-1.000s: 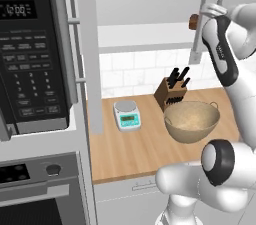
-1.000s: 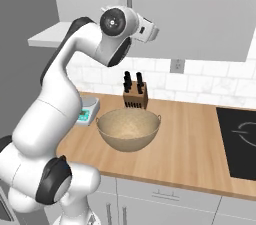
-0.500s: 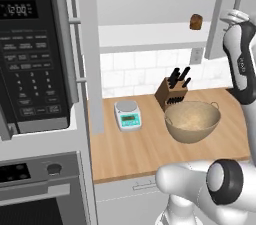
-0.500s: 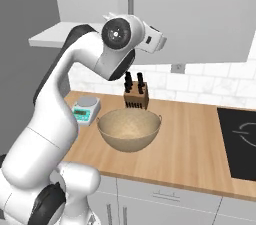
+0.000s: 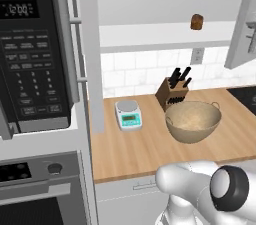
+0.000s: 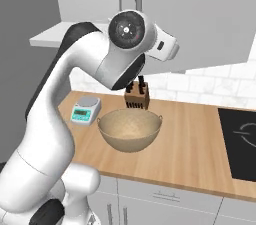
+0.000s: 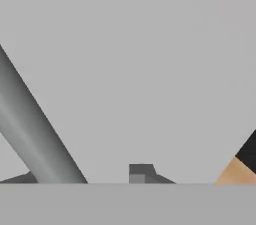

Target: Open the cabinet, pick up the bread from the cabinet and place it in the basket. Then move the basket to the dining counter.

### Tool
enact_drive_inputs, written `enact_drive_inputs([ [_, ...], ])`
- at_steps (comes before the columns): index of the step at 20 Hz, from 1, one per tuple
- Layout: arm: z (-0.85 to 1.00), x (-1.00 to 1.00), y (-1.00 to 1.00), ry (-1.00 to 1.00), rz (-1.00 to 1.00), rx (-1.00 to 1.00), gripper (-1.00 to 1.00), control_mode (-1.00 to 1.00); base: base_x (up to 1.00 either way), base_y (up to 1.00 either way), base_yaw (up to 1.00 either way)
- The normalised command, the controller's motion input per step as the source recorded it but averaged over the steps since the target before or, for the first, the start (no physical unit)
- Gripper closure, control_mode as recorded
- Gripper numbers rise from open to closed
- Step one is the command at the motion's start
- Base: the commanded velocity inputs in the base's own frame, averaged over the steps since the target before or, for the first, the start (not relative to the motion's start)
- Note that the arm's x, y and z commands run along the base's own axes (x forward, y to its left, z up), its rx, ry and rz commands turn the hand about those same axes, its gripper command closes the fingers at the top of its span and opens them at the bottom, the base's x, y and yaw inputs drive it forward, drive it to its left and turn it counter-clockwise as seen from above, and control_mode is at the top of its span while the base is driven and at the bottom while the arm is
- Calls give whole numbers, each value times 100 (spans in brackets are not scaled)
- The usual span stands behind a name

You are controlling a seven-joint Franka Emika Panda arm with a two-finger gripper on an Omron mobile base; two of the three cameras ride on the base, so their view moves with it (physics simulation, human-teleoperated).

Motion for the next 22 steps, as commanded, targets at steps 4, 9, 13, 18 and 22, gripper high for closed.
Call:
enact_drive_inputs([
  [4,25,-100,-100,0,-1,4,100,-100,0,0,0],
  [9,-16,-74,-13,0,-4,1,-100,-100,0,0,0],
  [13,-33,-13,100,-10,-7,3,-100,-100,0,0,0],
  [18,-56,-6,96,-3,-11,6,-100,-100,0,0,0],
  [22,-39,-20,78,-6,-10,2,-100,-100,0,0,0],
])
